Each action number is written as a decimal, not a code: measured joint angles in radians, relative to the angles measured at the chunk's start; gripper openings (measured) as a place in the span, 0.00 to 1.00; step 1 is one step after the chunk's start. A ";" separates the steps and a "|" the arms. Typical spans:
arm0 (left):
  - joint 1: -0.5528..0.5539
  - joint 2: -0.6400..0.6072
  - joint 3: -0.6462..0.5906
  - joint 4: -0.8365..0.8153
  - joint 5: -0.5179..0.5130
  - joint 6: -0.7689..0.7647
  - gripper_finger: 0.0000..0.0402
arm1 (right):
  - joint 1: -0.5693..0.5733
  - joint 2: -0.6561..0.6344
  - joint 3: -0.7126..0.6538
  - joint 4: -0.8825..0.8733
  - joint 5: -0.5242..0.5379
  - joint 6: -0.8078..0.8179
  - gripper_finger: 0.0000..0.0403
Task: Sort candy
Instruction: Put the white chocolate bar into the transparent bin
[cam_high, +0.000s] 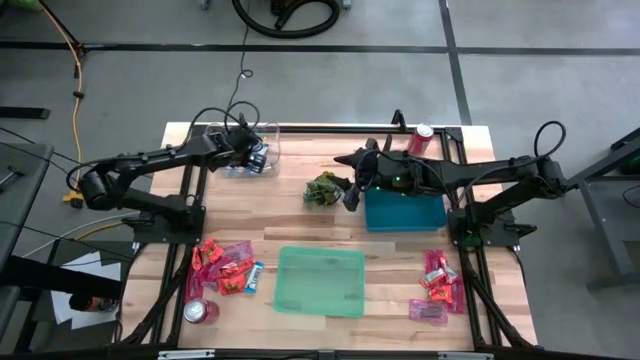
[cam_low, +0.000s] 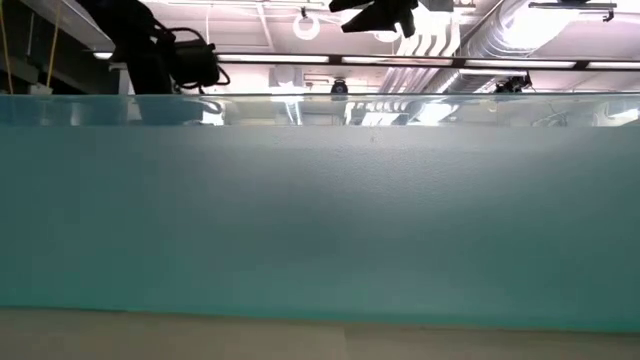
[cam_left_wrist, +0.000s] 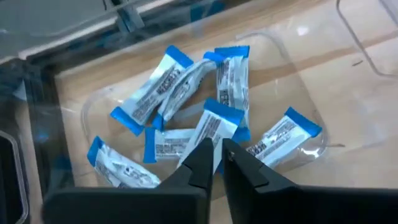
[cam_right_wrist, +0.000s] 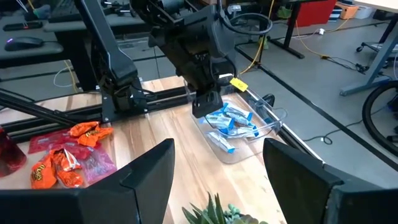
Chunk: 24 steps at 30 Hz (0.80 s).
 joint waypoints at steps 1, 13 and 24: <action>0.005 -0.001 0.008 -0.016 0.009 -0.002 0.09 | 0.000 0.000 0.000 0.000 0.000 -0.001 0.60; -0.080 -0.088 0.252 -0.192 0.276 -0.021 0.45 | 0.000 -0.010 0.000 -0.009 0.001 -0.018 0.60; -0.787 -0.113 0.185 -0.365 0.232 -0.666 0.48 | -0.005 -0.043 0.000 -0.123 0.003 -0.027 0.60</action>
